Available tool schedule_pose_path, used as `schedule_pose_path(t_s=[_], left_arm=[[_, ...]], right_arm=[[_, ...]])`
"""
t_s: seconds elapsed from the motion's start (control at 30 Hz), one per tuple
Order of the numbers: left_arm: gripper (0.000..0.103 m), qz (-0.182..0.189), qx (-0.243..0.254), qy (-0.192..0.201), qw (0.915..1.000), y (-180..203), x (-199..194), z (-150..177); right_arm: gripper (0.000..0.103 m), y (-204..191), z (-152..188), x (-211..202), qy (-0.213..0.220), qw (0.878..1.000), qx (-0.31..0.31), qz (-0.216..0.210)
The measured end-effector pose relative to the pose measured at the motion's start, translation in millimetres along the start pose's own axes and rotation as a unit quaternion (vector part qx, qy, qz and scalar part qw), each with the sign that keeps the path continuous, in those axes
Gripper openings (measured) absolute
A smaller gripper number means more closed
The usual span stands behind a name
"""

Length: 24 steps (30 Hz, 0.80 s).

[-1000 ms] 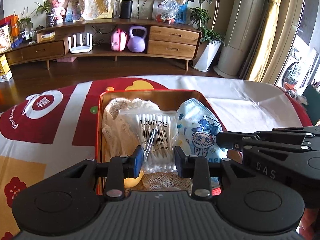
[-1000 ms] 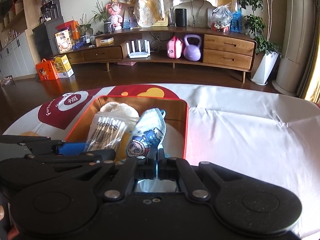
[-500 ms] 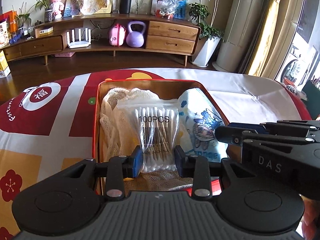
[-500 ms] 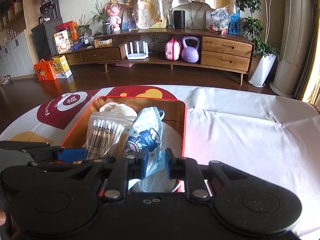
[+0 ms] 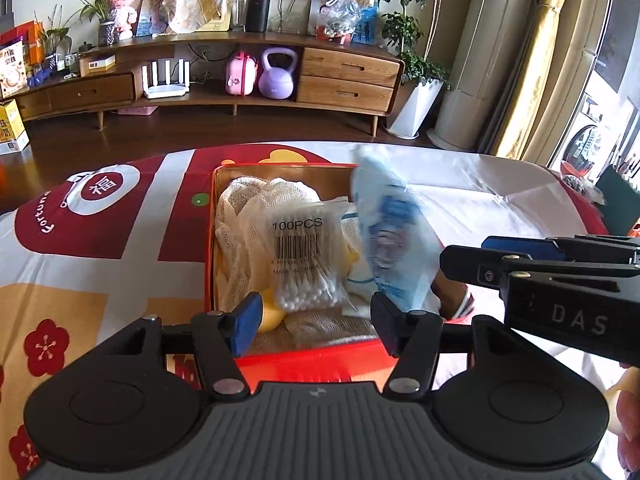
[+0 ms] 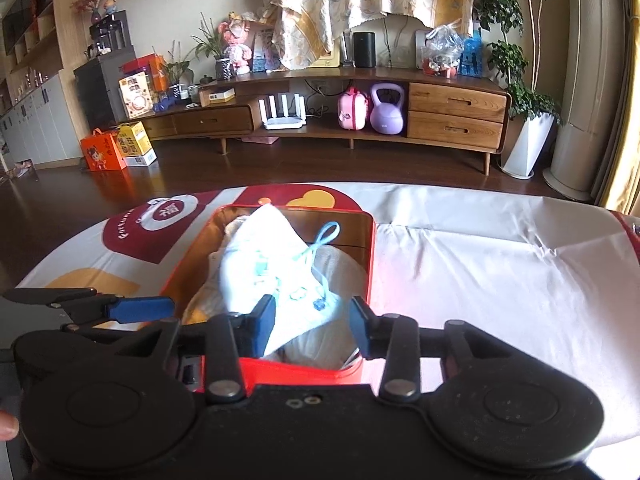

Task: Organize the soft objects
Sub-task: 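Open both grippers to drop the swabs and mask pack, withdraw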

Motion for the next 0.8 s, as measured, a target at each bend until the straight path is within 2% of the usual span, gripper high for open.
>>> schedule_pose_path(t_s=[0.43,0.6,0.73,0.8], left_arm=[[0.059,0.003,0.010,0.013,0.9999,4,-65,12],[0.059,0.002,0.017,0.019,0.9997,9,-91,19],[0.059,0.007,0.020,0.022,0.9995,13,-110,26],[0.059,0.007,0.023,0.025,0.9994,15,-121,30]], right_arm=[[0.053,-20,4,-67,0.020,0.999,-0.024,-0.013],[0.063,-27,14,-94,0.028,0.999,-0.025,-0.018],[0.067,-32,22,-115,0.038,0.999,-0.029,-0.018],[0.073,-34,27,-124,0.042,0.999,-0.029,-0.021]])
Point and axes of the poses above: each gripper's, at about its wrist camera, not at the fingertips, and x roughly the way its jaws point, y to its right, z to its underside, the point moved 7 cm from there along x, roughly the way its jaws point, and after that the axes turned 3 degrees about -z, right-handed, at the moved point
